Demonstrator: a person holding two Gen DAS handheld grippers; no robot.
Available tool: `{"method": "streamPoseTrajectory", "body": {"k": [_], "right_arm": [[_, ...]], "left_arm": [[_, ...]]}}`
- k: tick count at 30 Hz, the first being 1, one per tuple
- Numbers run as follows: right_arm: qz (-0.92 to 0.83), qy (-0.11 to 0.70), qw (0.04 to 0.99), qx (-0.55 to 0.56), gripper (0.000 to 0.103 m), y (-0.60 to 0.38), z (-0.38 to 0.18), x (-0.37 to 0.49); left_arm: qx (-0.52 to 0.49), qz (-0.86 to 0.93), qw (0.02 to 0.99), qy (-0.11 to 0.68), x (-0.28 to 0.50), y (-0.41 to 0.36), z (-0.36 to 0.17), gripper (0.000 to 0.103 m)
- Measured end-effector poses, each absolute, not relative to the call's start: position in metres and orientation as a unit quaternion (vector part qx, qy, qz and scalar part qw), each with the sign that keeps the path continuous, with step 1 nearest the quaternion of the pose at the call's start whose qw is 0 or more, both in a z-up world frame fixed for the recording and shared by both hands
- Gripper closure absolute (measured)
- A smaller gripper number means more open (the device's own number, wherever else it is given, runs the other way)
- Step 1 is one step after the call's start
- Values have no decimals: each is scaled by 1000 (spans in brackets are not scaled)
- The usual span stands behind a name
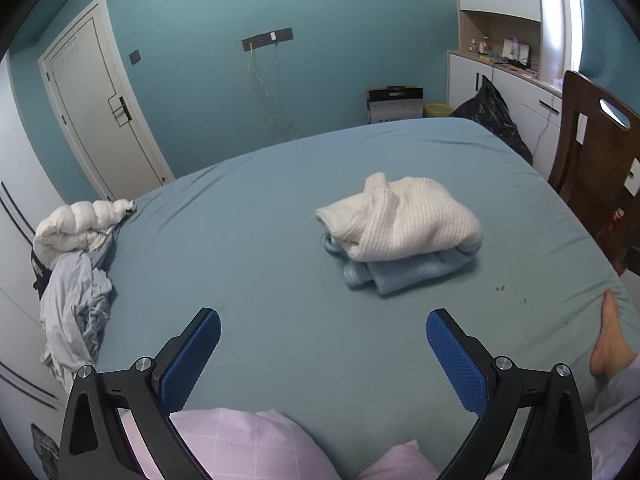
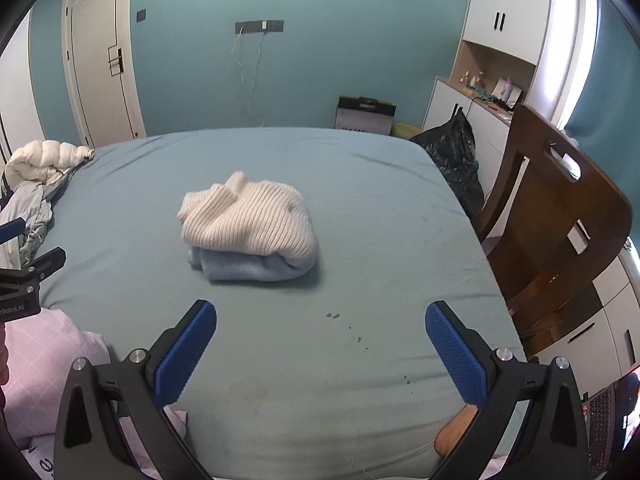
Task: Fold small clothes
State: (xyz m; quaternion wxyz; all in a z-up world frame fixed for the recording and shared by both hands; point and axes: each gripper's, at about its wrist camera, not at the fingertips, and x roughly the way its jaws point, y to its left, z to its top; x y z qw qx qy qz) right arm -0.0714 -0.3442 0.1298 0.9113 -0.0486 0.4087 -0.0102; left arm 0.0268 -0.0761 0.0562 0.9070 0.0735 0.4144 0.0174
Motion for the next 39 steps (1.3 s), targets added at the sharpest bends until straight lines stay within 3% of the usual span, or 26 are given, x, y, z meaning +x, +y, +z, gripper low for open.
{"method": "streamPoseTrajectory", "body": {"k": [39], "right_arm": [[3, 420, 904, -79, 1, -329, 131, -81]], "left_arm": [[92, 9, 907, 411, 20, -85, 57, 0]]}}
